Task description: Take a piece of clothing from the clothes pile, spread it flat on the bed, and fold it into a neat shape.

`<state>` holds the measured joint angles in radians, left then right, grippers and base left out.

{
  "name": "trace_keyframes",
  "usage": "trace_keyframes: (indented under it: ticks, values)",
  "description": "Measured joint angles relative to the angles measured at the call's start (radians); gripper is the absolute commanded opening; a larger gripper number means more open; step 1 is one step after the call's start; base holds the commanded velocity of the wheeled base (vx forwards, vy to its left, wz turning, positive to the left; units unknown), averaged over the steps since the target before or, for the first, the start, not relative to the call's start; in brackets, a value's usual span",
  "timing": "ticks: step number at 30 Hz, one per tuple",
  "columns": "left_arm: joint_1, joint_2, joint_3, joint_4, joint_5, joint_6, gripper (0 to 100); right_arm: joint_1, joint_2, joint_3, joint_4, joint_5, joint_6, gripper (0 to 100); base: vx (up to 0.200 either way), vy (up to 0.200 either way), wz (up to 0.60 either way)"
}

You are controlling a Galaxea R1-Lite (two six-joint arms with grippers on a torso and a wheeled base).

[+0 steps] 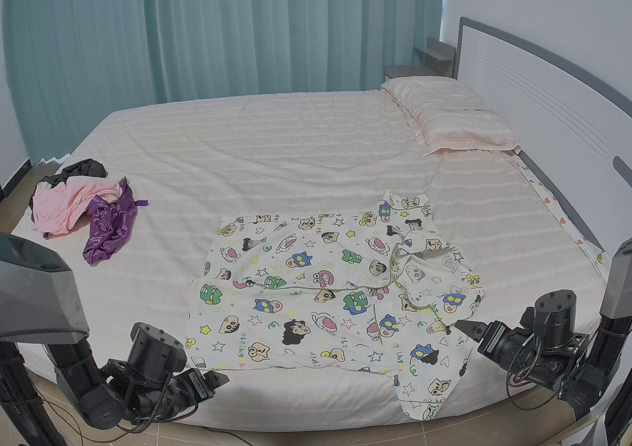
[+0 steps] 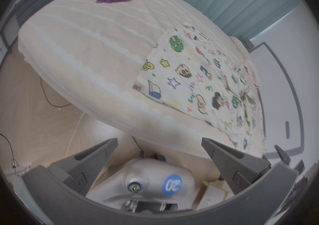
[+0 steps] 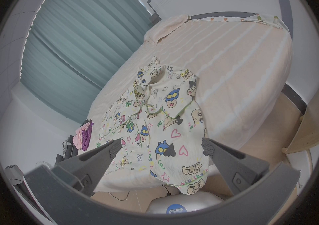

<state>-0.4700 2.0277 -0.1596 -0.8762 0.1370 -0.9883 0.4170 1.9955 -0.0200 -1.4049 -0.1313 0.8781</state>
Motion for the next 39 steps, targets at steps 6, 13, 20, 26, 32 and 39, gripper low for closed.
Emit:
trace_keyframes:
  ticks: [6,13,20,26,32,39]
  values:
    - [0.004,0.099,-0.094,-0.057,0.071,-0.075,100,0.001,0.061,0.002,-0.057,-0.005,0.009,100,0.000,0.000,0.00]
    - [0.022,0.182,-0.154,-0.073,0.159,-0.079,100,0.000,0.086,0.002,-0.061,-0.005,0.009,100,0.000,0.000,0.00]
    - [0.047,0.230,-0.196,-0.113,0.197,-0.080,0,0.000,0.091,0.002,-0.061,-0.004,0.009,100,0.000,0.000,0.00]
    - [0.065,0.239,-0.198,-0.120,0.210,-0.081,0,-0.001,0.101,0.003,-0.052,-0.007,0.004,100,0.000,0.000,0.00]
    - [0.097,0.239,-0.198,-0.191,0.233,-0.085,0,-0.021,0.135,0.002,-0.061,-0.002,-0.063,100,0.000,0.000,0.00]
    - [0.122,0.234,-0.174,-0.342,0.246,-0.079,0,-0.098,0.195,-0.029,-0.061,0.036,-0.245,100,0.000,0.000,0.00]
